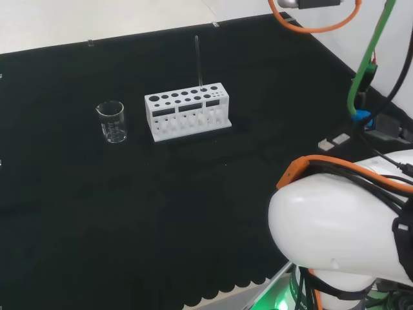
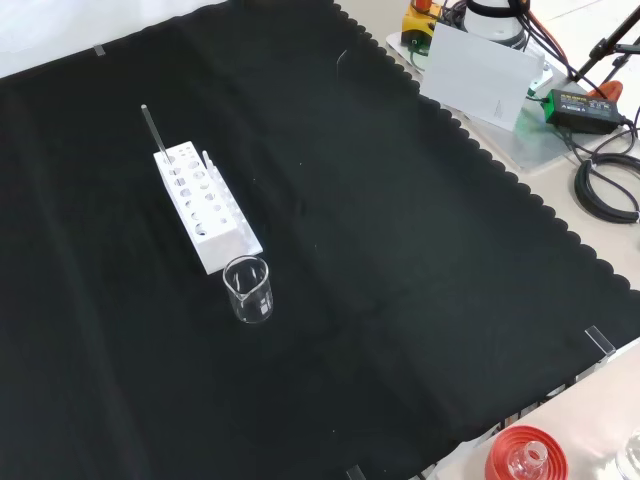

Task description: Take the glass rod from the white test tube rack.

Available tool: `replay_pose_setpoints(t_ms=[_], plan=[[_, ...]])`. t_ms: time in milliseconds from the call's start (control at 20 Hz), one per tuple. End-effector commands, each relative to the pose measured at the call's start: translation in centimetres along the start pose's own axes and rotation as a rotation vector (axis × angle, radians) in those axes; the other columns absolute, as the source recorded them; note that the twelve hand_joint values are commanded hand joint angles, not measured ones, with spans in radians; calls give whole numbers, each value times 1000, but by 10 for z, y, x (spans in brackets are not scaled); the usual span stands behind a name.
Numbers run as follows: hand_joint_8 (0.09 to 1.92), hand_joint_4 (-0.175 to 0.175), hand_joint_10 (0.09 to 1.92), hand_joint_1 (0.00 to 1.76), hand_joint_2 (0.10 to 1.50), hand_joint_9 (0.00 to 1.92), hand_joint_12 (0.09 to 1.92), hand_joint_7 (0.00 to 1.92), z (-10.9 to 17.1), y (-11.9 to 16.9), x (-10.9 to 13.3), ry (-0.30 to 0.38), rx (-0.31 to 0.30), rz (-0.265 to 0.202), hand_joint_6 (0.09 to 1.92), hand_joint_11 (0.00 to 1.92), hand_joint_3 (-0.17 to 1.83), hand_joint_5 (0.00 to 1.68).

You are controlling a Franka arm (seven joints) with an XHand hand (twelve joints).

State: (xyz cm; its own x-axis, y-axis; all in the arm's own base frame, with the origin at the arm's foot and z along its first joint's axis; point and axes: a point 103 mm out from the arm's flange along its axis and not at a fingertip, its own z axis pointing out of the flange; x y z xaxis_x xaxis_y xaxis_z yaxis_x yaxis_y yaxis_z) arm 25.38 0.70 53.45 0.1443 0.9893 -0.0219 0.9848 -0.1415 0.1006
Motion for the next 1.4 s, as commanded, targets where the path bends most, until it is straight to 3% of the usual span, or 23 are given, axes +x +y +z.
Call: replay_pose_setpoints(t_ms=[50,300,650,750,1400], plan=[[772,-32,878,440,1043,313,1456,148,2,31,-3,-11,1,-19,87,290,97,191],[779,-30,862,451,1043,364,1434,190,6,51,-3,-13,39,-22,87,334,105,228],[787,-33,837,465,1041,429,1406,256,18,92,17,-12,59,-56,87,384,116,276],[789,-33,835,467,1041,442,1405,265,21,100,17,17,66,-73,87,399,118,282],[799,-36,808,483,1033,598,1323,386,44,151,11,5,117,-104,87,584,145,326]])
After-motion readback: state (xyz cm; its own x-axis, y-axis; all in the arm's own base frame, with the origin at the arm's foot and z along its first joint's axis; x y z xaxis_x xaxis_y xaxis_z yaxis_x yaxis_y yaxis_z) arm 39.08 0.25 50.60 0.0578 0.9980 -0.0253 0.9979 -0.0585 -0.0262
